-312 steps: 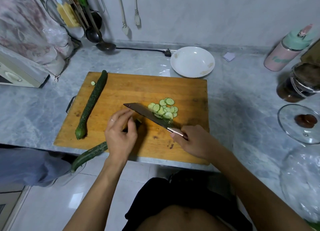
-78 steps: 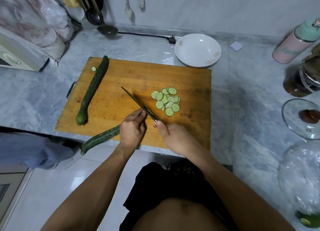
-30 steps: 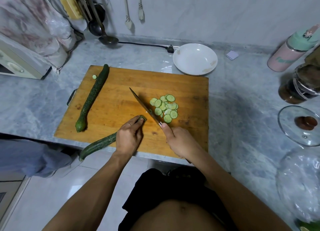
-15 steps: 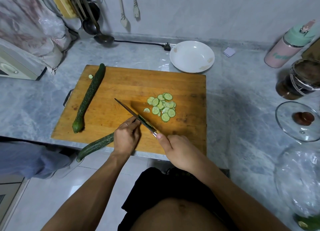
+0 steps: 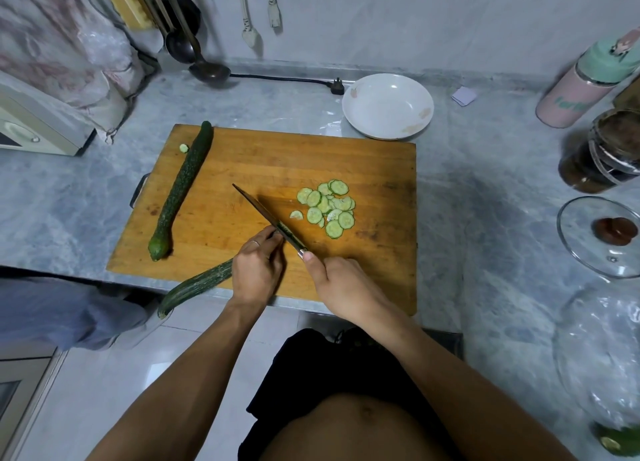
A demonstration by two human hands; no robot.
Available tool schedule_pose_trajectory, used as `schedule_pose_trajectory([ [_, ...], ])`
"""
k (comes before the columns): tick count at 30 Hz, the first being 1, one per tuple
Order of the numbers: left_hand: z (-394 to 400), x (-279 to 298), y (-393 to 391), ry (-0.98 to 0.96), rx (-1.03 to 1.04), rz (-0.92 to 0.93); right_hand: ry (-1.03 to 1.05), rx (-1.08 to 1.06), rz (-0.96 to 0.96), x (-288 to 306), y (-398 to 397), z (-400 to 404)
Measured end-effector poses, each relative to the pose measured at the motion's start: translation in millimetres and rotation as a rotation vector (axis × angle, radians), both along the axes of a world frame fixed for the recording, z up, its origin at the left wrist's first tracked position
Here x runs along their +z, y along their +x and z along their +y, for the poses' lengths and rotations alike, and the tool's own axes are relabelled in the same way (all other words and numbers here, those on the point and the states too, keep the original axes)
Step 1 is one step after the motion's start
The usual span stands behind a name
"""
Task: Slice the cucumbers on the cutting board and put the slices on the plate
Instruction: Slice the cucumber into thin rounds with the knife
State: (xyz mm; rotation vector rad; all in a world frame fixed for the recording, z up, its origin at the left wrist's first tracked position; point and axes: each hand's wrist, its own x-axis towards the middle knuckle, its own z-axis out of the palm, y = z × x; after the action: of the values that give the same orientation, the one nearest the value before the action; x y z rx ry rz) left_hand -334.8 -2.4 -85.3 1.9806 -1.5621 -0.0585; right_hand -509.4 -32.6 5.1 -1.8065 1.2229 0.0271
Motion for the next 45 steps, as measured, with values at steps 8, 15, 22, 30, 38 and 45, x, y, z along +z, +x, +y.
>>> schedule_pose_trajectory([
  [8,4,1,4,-0.008,-0.009,0.042,-0.020,-0.058,-0.055,12,-12,-11],
  [15,4,-1,4,0.010,-0.025,-0.003,-0.054,-0.006,-0.066,20,-21,-6],
  [22,2,-1,5,0.021,-0.018,0.026,-0.055,0.072,-0.056,21,-21,6],
  [30,2,-2,3,0.017,-0.006,0.023,-0.011,0.070,-0.012,17,-15,2],
  [38,3,3,3,0.049,-0.027,0.021,-0.047,0.043,-0.022,3,-2,-10],
  [45,7,3,2,0.004,-0.002,-0.033,0.033,-0.053,-0.062,7,-15,-27],
])
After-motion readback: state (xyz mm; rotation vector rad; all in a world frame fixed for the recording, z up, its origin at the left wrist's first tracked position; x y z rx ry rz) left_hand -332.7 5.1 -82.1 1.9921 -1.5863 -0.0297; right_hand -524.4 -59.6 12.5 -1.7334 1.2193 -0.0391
